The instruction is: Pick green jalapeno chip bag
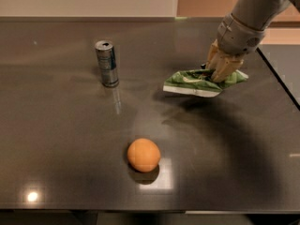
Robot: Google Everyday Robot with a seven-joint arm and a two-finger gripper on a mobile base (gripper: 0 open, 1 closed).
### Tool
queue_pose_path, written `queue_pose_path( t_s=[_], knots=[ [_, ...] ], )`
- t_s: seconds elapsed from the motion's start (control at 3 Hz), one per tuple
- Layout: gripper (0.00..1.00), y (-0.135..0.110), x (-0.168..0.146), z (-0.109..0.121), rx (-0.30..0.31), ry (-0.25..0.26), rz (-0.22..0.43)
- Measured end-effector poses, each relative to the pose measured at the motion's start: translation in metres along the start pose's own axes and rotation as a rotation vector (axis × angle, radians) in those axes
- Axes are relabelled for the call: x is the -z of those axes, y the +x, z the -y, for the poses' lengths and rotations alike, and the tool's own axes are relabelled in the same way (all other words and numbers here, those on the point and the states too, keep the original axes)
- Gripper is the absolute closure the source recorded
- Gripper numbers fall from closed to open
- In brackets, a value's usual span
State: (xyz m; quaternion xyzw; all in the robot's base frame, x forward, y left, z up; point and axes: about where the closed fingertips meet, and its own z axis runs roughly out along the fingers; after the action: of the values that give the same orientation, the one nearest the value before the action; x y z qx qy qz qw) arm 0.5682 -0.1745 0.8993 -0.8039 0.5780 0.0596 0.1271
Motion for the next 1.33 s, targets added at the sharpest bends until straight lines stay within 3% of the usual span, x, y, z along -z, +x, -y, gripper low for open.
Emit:
queue_pose_path(
  t_s=[1.0,1.33],
  knots=[
    [1.00,-0.040,0.083,0.041,-0.057,0.170,0.102],
    [1.00,-0.040,0.082,0.053,-0.057,0.208,0.105]
  ],
)
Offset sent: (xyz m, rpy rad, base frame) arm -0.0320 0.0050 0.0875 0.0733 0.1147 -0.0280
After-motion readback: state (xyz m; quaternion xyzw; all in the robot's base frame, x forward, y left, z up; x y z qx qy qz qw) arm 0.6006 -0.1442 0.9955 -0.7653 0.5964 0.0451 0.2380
